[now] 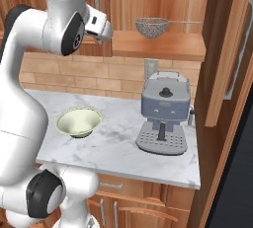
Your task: Open the cabinet and setup a tea strainer by placing it in the bowl upright.
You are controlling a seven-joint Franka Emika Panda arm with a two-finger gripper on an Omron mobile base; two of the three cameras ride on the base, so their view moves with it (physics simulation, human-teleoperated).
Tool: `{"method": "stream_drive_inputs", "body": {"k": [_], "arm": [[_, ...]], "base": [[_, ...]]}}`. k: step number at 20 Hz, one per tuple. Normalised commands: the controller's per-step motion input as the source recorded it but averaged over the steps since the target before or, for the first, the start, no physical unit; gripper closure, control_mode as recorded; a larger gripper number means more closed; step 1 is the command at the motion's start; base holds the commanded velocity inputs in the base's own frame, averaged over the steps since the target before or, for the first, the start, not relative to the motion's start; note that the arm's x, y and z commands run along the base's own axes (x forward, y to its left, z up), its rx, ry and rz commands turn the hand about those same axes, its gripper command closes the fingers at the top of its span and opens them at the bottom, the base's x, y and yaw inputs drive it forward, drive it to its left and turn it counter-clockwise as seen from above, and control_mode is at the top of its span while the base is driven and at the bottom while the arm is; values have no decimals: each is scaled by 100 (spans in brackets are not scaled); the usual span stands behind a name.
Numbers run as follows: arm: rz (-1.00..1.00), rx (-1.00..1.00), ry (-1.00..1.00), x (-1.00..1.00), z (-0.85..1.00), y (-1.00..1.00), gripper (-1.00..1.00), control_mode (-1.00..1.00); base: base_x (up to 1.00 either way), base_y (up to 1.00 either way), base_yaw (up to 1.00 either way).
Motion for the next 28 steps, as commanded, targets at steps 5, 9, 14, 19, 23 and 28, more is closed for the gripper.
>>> {"method": "stream_drive_inputs", "body": {"k": [5,9,14,19,23,28], "arm": [[1,-18,-9,-2,-3,9,-100,-100],[0,-3,-11,7,-31,-8,-100,-100],[0,-14,-8,28,-23,-1,-100,-100],[0,-7,0,39,0,0,-100,-100],[0,0,2,34,0,4,-100,-100],[0,0,0,37,0,0,-100,-100]], "base": [[0,0,0],[0,0,0],[0,0,0],[0,0,0],[0,0,0],[0,0,0]]}}
